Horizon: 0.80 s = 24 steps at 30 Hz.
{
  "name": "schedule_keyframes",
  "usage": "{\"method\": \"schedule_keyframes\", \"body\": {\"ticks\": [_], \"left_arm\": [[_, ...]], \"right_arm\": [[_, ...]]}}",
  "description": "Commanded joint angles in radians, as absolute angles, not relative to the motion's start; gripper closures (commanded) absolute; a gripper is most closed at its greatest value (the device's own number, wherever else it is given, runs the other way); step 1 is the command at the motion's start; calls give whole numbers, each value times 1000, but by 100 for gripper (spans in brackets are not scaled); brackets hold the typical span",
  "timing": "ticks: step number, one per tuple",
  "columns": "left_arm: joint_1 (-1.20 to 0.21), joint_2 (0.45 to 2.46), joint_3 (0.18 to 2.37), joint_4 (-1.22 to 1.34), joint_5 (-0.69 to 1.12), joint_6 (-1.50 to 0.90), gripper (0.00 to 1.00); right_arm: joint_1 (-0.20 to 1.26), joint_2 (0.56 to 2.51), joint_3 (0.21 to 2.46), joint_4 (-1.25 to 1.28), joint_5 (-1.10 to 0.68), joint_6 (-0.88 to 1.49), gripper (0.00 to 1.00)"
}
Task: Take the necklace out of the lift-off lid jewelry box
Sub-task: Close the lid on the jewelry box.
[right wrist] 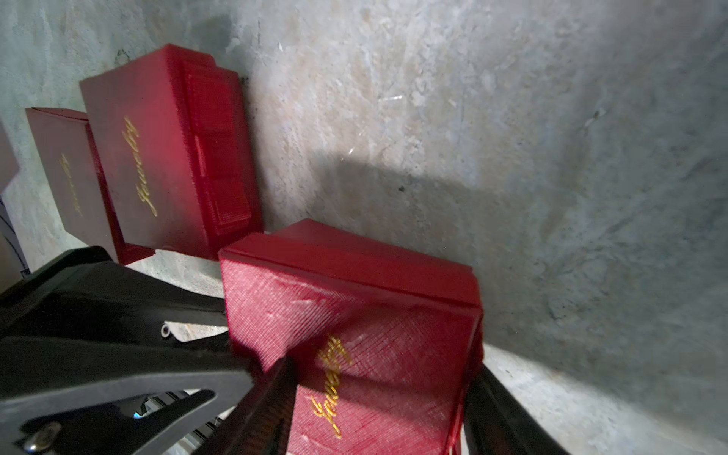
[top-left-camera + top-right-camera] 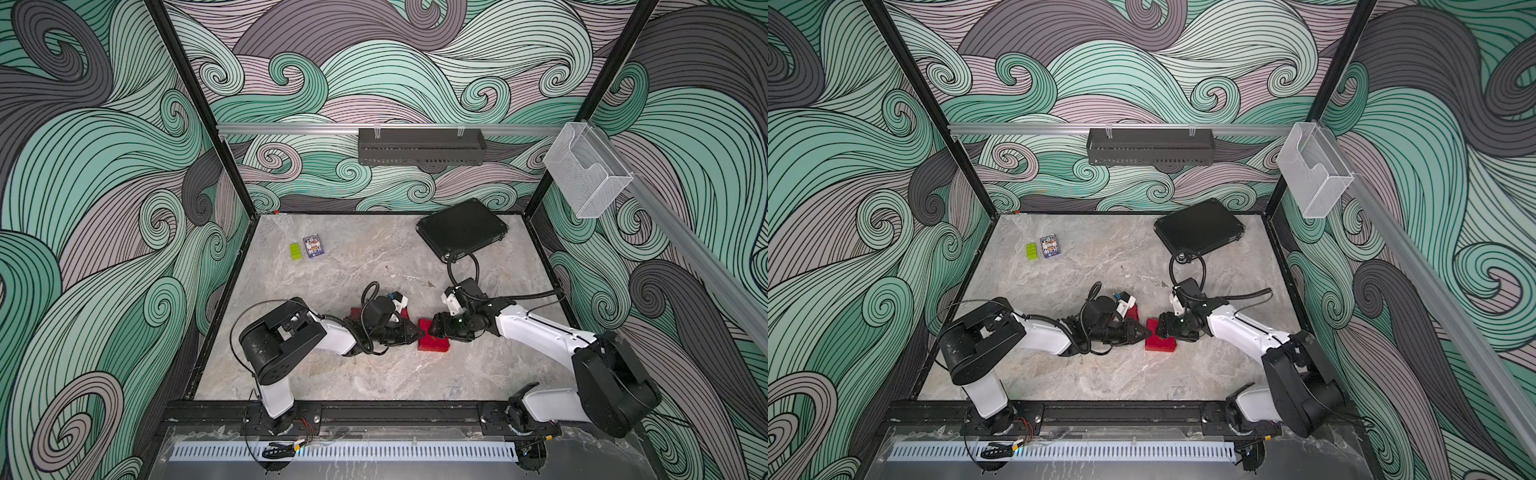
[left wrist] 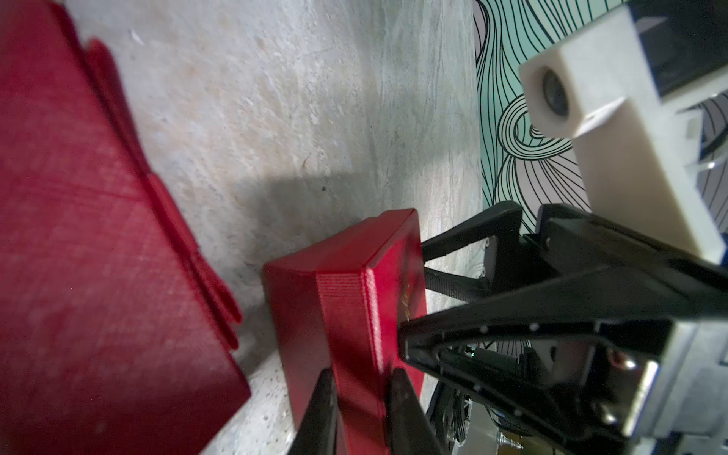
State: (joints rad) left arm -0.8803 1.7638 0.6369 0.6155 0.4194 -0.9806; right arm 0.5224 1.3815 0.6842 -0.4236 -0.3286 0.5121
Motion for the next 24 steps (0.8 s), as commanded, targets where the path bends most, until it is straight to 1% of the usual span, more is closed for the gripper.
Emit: {"method": "schedule_keyframes", "body": {"ticks": [1,8,10,15,24], "left_arm": [[-893,1798,628,640,410,-952,84],[-888,1793,609,582,365,-936,70],[-886,1787,610,562,356,-928,68],[-887,1773,615,506,340,-893,68],[-911,1744,587,405,282,-822,74]], "right_arm": [[555,1417,698,-452,-295,491,32],[565,1445,710,-463,-272,486,31],[568,1451,714,-464,-266,486,31],[577,1459,723,-486,-240,486,31],[583,1448,723,-541,-172,480,31]]}}
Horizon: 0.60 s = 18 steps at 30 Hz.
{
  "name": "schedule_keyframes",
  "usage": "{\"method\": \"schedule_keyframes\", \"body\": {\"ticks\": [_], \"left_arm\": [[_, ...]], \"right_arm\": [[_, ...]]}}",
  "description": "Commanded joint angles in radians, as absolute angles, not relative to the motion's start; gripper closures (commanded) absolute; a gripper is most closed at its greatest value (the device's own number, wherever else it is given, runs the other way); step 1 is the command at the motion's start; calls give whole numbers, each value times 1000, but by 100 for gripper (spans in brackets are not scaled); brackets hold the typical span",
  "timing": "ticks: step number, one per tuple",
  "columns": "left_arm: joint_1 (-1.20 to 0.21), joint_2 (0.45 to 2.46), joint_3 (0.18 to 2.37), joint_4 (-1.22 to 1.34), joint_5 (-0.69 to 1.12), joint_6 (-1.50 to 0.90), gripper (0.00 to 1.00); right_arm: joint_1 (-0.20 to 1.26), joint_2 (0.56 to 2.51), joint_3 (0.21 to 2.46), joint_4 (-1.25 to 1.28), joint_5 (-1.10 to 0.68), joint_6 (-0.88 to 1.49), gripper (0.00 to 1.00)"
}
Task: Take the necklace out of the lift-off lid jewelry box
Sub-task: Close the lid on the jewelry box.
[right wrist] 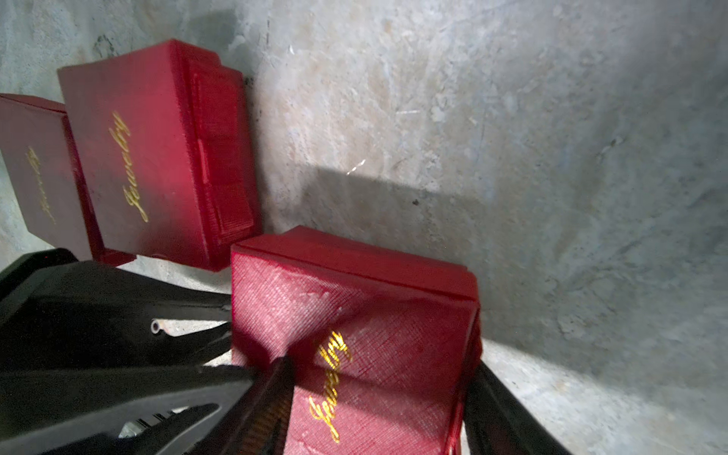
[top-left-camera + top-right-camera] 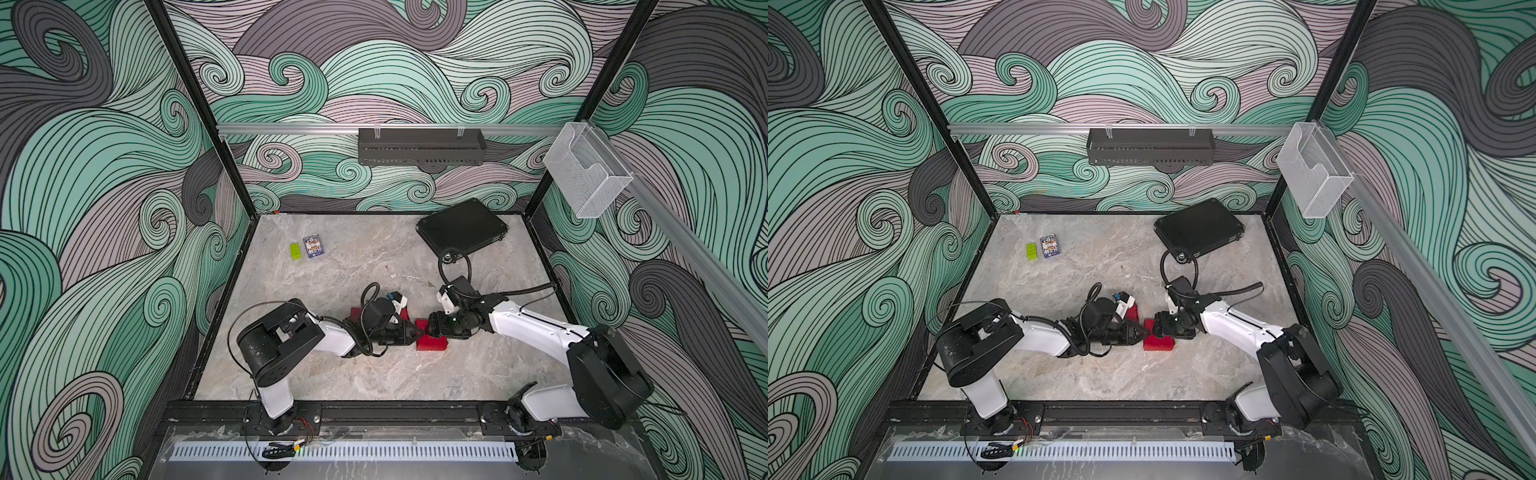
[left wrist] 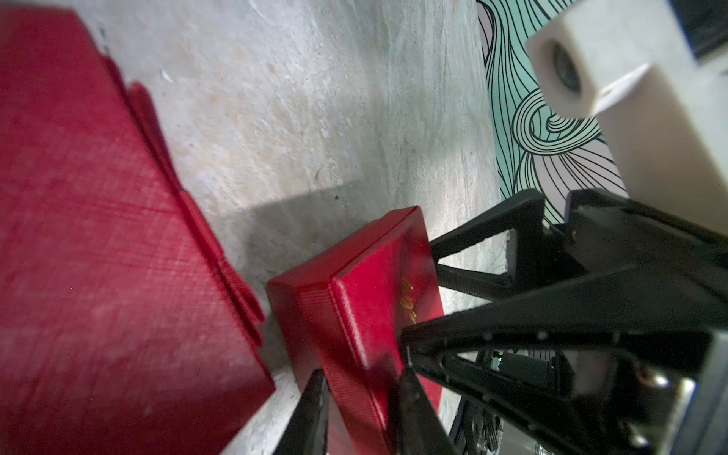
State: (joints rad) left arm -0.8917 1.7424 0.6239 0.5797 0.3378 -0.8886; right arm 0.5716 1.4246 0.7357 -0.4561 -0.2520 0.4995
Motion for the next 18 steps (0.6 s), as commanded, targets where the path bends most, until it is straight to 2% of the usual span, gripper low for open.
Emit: {"method": "schedule_keyframes", "body": {"ticks": [1,12,18], "left_arm": [[-917,1741,584,389,267,-814,74],[-977,1753,525,376,194,-804,75],[-990,1731,532,330,161,-787,75]], "right_arm": [[584,1448,723,-545,-168,480,31],[584,1424,716,-561,-156,484,27],[584,1348,719,-541,-263,478,24]]}}
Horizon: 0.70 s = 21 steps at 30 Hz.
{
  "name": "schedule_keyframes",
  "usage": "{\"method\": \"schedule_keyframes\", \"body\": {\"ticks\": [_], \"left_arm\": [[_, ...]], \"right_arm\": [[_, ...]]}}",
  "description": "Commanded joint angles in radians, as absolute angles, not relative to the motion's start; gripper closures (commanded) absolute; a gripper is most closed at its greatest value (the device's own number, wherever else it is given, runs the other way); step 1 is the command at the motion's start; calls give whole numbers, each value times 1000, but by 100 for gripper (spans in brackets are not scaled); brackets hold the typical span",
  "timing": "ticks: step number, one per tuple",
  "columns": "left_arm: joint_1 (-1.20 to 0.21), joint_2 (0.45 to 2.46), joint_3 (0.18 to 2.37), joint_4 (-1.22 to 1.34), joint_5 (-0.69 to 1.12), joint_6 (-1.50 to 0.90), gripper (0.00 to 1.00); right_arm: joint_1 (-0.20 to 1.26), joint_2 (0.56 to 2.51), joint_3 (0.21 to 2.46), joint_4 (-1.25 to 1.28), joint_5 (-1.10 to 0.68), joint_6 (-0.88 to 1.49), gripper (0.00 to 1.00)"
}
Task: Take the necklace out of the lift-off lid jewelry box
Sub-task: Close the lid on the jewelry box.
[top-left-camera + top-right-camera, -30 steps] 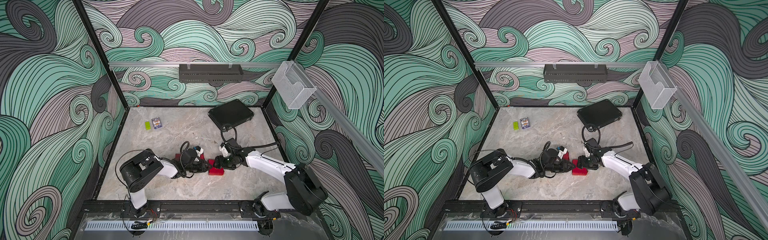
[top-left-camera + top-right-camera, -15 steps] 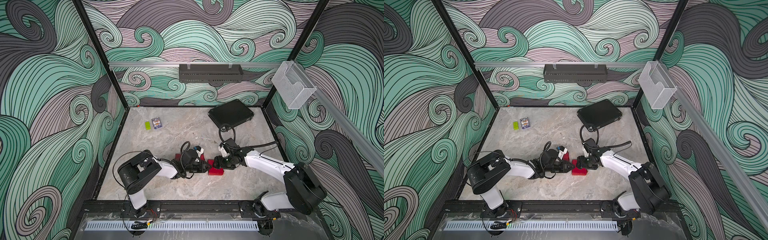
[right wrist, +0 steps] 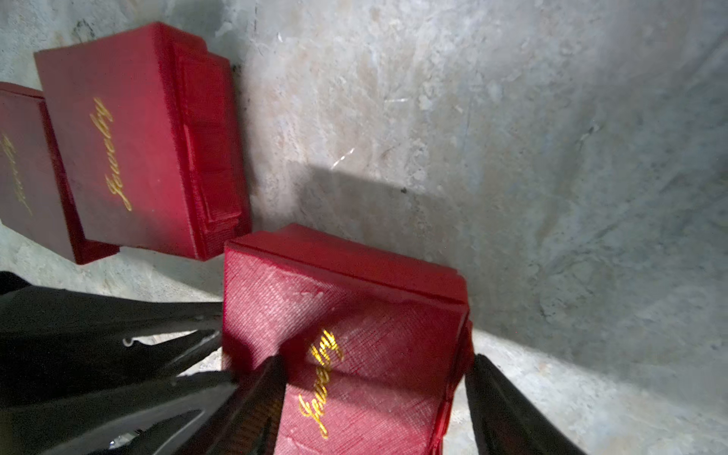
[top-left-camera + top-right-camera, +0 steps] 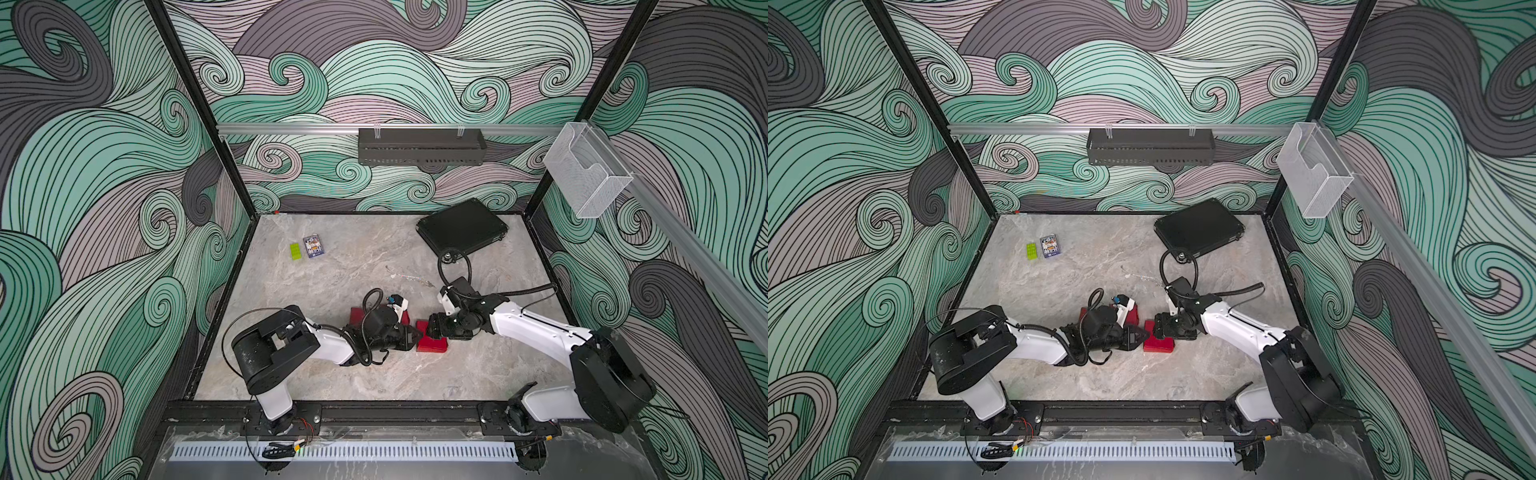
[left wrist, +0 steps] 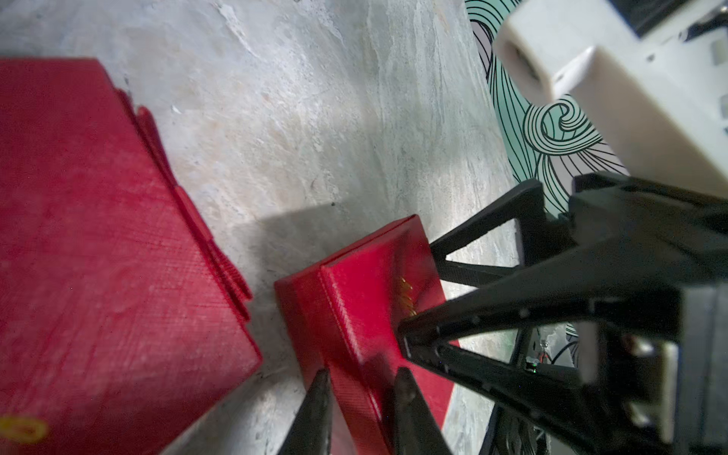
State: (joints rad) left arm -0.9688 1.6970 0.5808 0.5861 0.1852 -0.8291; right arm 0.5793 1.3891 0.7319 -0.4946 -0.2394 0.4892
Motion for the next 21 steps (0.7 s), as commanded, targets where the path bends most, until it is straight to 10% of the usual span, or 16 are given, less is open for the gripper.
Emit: {"method": "schedule_keyframes", "body": {"ticks": [1,21], "left_arm": [[-992,1728,532,328,160,-785,76],[-991,1498,561,164,256,-819,51]], "right_arm": [[584,1330,721,-543,-282,480,24],[584,1261,654,-549,-359,493,24]]}}
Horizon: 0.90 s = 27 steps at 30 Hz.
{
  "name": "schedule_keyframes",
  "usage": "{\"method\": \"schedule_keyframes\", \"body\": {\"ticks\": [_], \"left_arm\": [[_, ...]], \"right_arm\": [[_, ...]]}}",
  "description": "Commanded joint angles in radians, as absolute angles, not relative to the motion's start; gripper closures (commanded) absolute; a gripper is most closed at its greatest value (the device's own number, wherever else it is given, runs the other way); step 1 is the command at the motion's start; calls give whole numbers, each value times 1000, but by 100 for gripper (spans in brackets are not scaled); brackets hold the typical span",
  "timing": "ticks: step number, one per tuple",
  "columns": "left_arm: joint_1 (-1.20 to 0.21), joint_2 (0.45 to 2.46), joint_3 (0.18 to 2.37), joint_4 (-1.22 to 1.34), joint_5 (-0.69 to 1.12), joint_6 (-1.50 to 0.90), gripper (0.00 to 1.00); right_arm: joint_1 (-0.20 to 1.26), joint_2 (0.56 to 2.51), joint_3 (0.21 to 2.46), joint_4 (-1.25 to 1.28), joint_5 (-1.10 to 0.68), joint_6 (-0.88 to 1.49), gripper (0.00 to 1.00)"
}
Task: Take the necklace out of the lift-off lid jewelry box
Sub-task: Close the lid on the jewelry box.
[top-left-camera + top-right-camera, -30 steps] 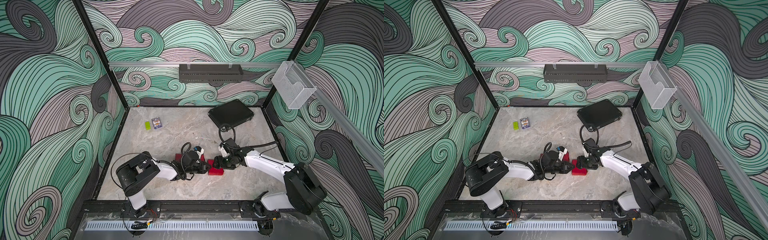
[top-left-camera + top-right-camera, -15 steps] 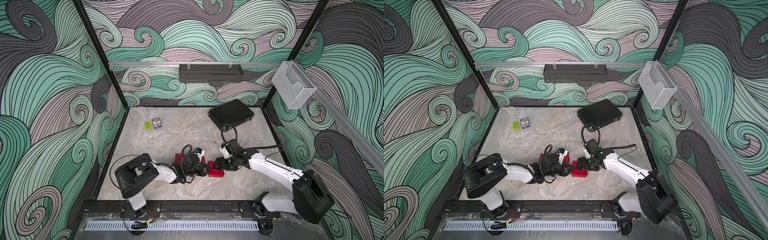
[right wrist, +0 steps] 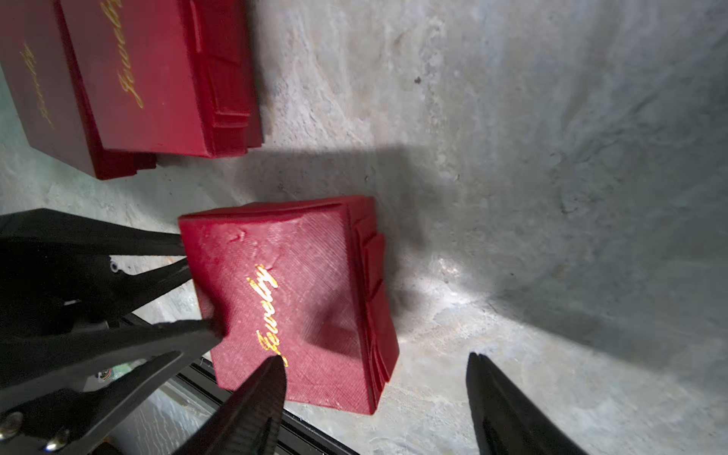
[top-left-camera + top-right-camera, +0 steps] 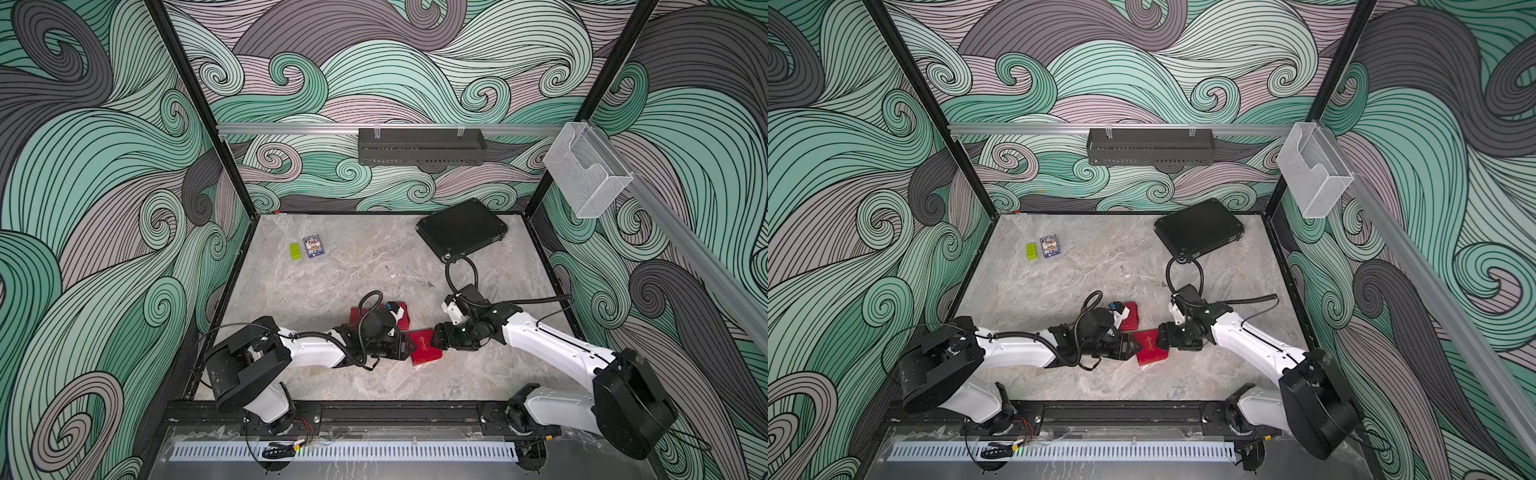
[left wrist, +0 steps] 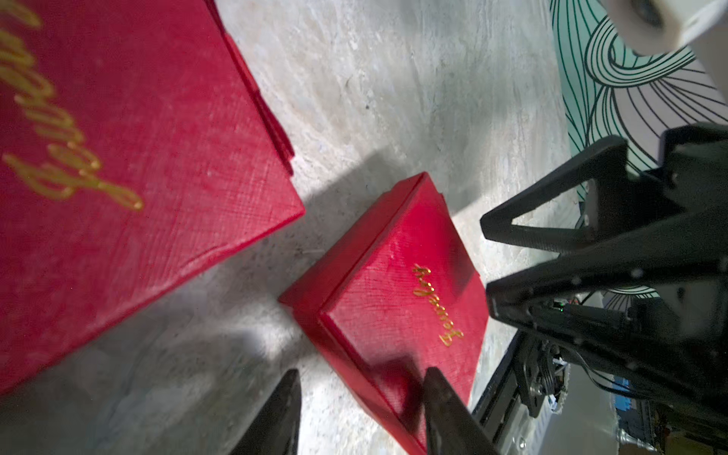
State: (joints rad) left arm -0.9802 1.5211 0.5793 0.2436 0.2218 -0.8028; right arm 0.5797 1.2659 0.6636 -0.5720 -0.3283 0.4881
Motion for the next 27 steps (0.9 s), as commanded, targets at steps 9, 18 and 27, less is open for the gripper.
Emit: {"method": "schedule_keyframes", "body": {"ticks": [9,18,27], "left_arm": [[-991,1375,533,172,260,-874,47],[-991,1439,570,205,283,-871,50],[-990,1551,676,207,280,-834,51]], "right_arm": [[586,1257,648,-517,-411,474,26],[591,1266,642,-511,-433,481,28],[593,1248,622,-524,-425,479,28]]}}
